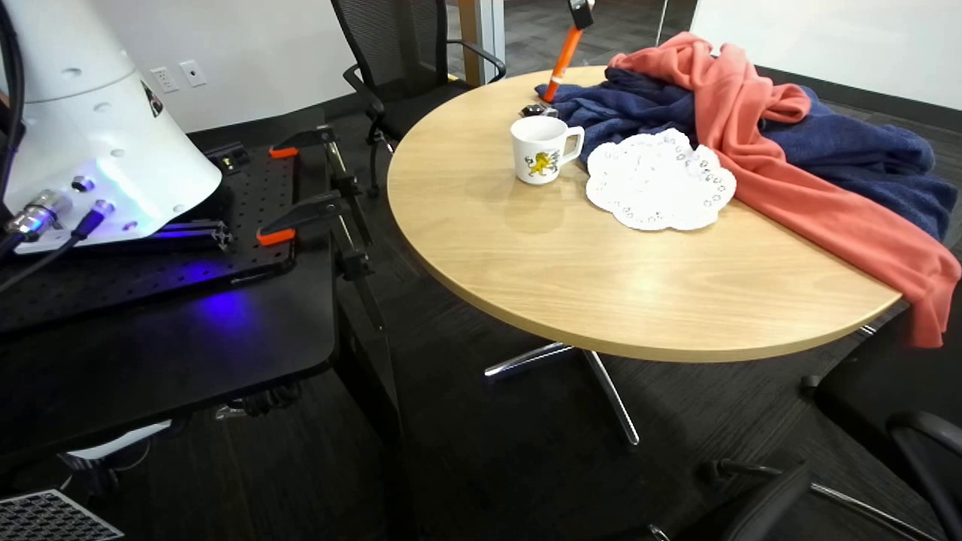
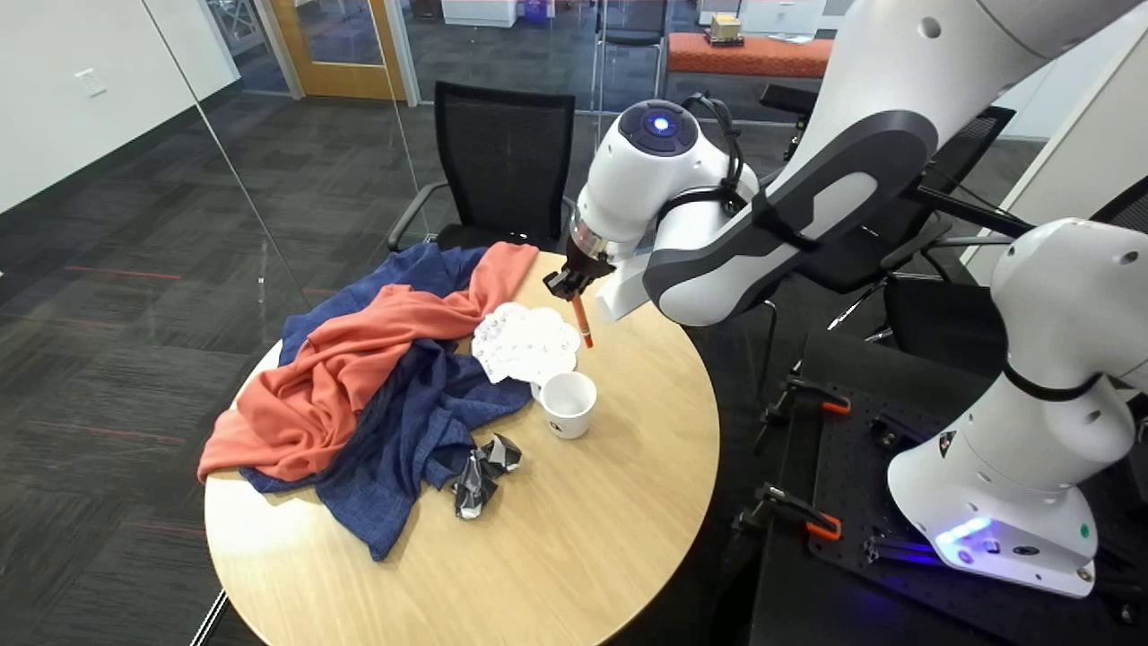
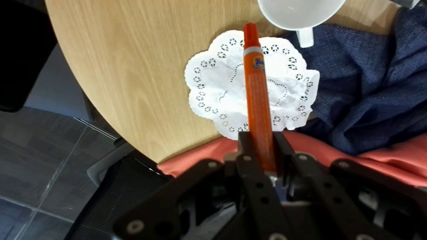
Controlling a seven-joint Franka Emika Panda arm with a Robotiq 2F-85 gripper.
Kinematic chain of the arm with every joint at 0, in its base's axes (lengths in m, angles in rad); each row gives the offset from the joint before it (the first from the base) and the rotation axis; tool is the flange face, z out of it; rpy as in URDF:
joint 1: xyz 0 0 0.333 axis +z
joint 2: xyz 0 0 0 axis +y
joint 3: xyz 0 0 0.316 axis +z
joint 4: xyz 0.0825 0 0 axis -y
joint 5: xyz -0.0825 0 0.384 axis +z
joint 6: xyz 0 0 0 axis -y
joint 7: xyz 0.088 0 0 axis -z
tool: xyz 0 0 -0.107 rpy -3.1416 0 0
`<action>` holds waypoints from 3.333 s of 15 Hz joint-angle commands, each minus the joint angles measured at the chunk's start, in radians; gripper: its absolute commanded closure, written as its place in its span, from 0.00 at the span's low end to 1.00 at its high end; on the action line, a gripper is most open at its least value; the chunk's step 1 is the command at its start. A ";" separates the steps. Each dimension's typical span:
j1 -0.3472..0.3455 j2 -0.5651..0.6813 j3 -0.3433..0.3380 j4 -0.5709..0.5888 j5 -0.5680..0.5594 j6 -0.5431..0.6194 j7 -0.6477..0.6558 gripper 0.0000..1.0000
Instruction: Take the marker out of the mug and put it on the table
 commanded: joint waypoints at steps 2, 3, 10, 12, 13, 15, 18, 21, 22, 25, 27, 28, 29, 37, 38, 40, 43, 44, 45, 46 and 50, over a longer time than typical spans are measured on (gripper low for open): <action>0.098 -0.019 -0.129 -0.015 -0.005 -0.120 0.069 0.95; 0.092 -0.022 -0.128 -0.016 0.006 -0.148 0.070 0.95; -0.042 -0.021 -0.025 -0.019 0.134 -0.273 0.009 0.95; -0.113 -0.008 0.045 -0.016 0.203 -0.286 -0.032 0.95; -0.220 -0.025 0.144 -0.011 0.184 -0.288 -0.020 0.95; -0.369 -0.003 0.292 -0.002 0.224 -0.275 -0.053 0.95; -0.608 0.054 0.529 0.033 0.269 -0.268 -0.096 0.95; -0.810 0.127 0.713 0.084 0.266 -0.259 -0.108 0.95; -0.854 0.157 0.751 0.105 0.267 -0.254 -0.110 0.95; -0.936 0.242 0.811 0.165 0.264 -0.249 -0.118 0.95; -0.965 0.291 0.828 0.202 0.264 -0.247 -0.117 0.95; -0.976 0.310 0.834 0.217 0.266 -0.250 -0.119 0.95; -0.983 0.327 0.837 0.231 0.267 -0.249 -0.118 0.95; -0.950 0.311 0.811 0.222 0.245 -0.196 -0.094 0.25; -0.939 0.295 0.804 0.207 0.241 -0.174 -0.091 0.18; -0.925 0.273 0.800 0.191 0.242 -0.140 -0.092 0.03; -0.901 0.242 0.787 0.170 0.240 -0.102 -0.088 0.00; -0.887 0.232 0.775 0.162 0.236 -0.091 -0.083 0.00; -0.879 0.223 0.768 0.155 0.235 -0.081 -0.082 0.00; -0.868 0.215 0.758 0.147 0.232 -0.073 -0.078 0.00; -0.877 0.243 0.768 0.180 0.246 -0.091 -0.089 0.00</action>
